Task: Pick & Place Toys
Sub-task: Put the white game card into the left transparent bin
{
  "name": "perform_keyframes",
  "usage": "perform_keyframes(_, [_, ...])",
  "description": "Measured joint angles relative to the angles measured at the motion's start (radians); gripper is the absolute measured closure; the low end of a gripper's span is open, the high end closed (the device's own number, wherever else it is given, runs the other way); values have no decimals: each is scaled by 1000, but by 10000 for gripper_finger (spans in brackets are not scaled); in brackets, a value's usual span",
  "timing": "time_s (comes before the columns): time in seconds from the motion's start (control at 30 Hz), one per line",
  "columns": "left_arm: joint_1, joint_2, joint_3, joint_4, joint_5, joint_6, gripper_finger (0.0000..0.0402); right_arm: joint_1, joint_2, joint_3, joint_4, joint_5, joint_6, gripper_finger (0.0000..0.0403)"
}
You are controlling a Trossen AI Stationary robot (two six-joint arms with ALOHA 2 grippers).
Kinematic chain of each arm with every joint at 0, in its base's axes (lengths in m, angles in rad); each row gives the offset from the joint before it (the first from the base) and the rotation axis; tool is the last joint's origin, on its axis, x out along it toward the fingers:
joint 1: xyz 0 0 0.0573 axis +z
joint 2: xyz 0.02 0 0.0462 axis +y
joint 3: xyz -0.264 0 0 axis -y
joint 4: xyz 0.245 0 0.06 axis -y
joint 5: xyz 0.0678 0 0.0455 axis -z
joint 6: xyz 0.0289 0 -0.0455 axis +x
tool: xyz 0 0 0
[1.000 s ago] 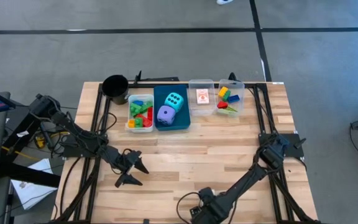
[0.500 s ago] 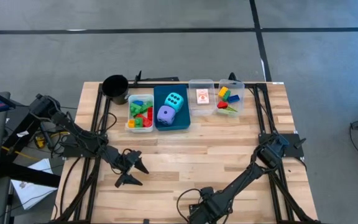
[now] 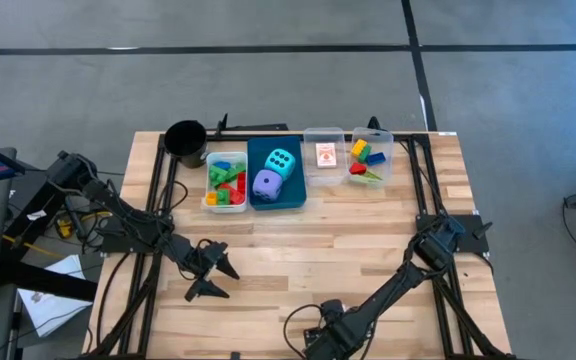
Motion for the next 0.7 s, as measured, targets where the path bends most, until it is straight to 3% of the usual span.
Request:
perform_keyframes(0.47, [0, 0, 0, 0, 0, 0, 101, 0, 2, 1, -7, 5, 69, 9])
perform_keyframes(0.7, [0, 0, 0, 0, 0, 0, 101, -2, 2, 2, -11, 8, 136, 85])
